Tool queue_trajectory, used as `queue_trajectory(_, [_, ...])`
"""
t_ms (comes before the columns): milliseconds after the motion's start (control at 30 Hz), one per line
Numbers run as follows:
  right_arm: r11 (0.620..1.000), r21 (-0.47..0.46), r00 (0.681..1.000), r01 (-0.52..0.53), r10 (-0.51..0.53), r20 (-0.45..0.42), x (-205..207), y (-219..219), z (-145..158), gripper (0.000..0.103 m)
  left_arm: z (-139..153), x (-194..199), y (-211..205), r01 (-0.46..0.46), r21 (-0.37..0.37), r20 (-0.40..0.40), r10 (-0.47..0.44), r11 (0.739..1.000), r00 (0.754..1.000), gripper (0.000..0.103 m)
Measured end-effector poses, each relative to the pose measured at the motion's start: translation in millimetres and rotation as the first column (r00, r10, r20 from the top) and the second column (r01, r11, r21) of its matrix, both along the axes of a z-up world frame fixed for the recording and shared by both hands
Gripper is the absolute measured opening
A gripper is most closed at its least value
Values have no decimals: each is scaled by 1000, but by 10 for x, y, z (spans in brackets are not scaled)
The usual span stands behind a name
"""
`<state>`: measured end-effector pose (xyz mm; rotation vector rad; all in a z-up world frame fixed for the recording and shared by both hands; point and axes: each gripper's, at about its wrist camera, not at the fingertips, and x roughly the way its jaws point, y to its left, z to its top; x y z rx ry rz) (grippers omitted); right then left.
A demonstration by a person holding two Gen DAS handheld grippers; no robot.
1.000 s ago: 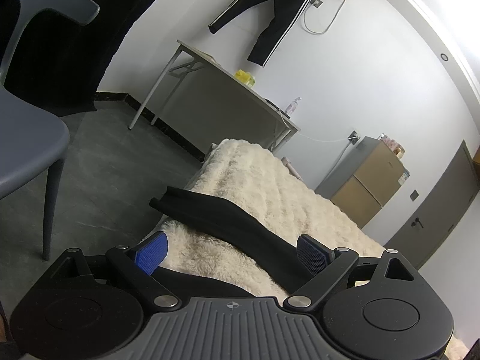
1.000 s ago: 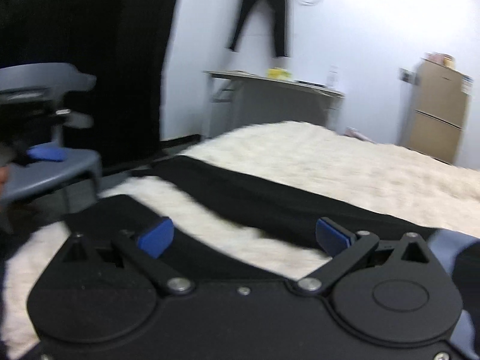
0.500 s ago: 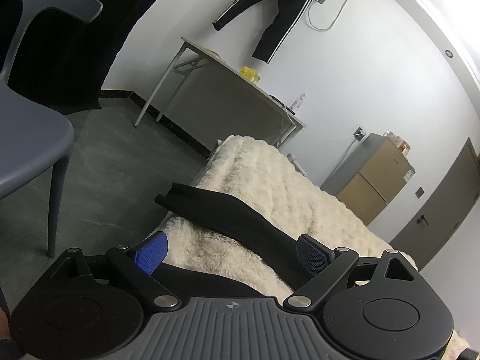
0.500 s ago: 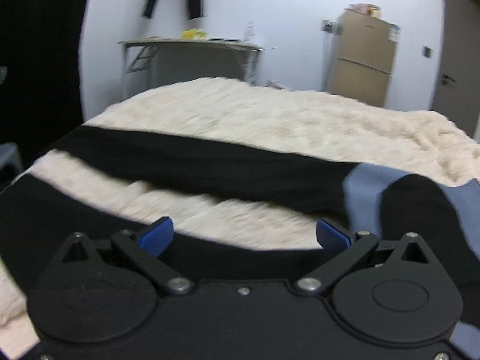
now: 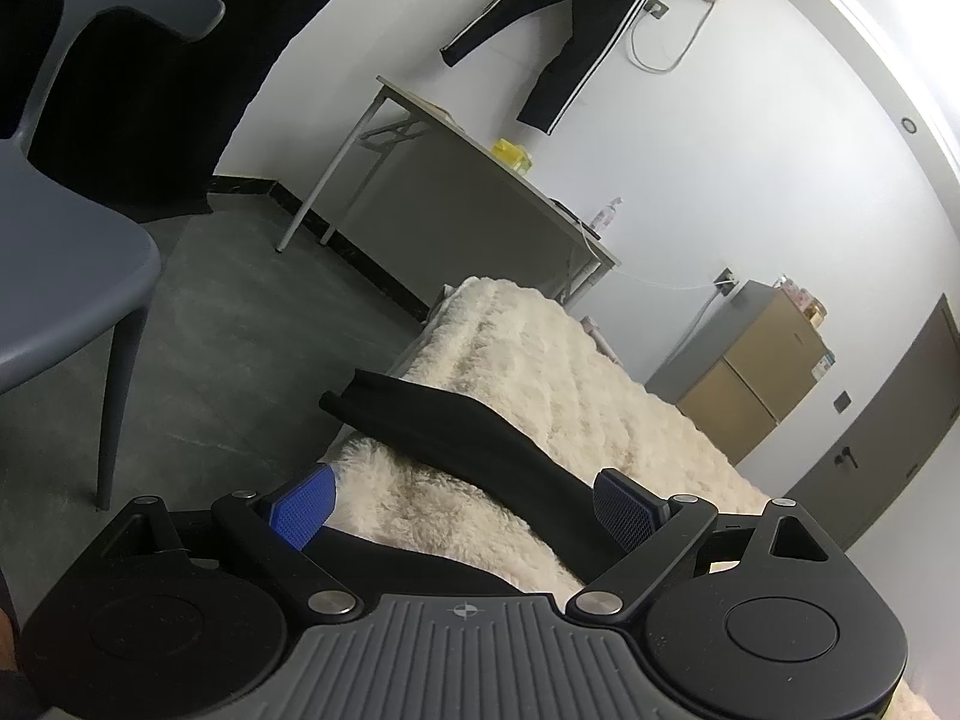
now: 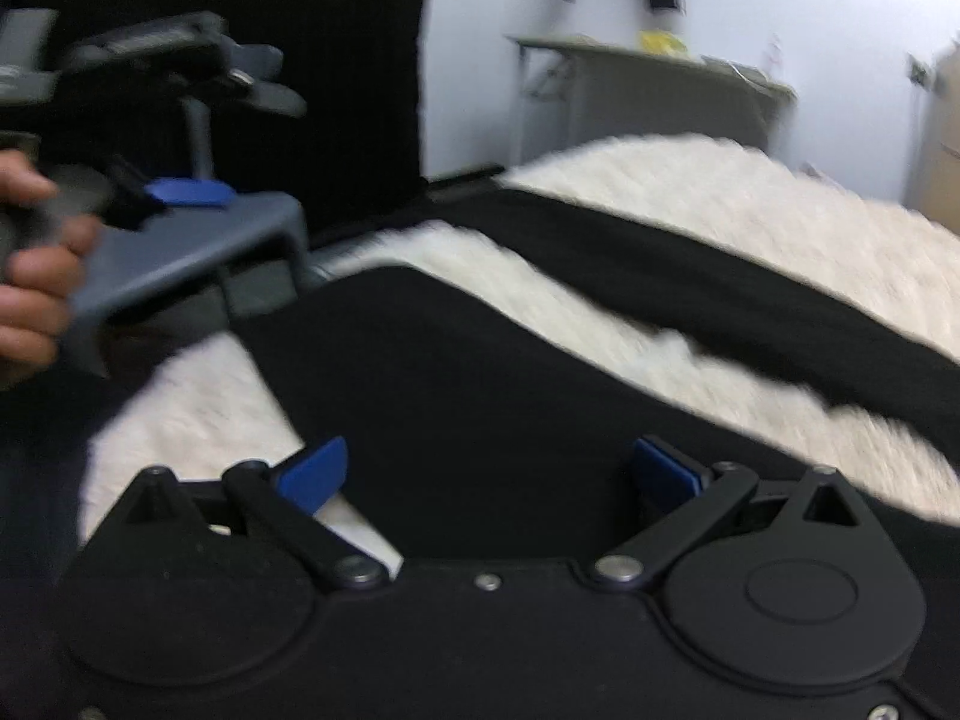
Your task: Fold clothes
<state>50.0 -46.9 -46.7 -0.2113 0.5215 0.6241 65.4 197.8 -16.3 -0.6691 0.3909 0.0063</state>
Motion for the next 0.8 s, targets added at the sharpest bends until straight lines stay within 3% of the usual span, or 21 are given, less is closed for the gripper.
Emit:
queue_trajectory(300, [994, -8, 992, 108, -107, 68, 124, -495, 88, 103, -38, 63, -74, 20, 40, -51, -18, 999, 999, 90])
queue_trajectory(433, [955, 18, 953, 296, -296, 60, 216, -972, 47, 103, -18, 33, -131, 27, 70, -48, -23, 997, 999, 90])
queue_trajectory(533, [941, 14, 941, 339, -339, 22, 225, -1155, -5, 103, 17, 6, -211, 51, 112, -43, -46, 992, 998, 95])
queue_trajectory(800, [908, -19, 908, 418, -417, 31, 53, -1424, -278, 103, -25, 140, -602, 185, 277, -150, -148, 943, 978, 98])
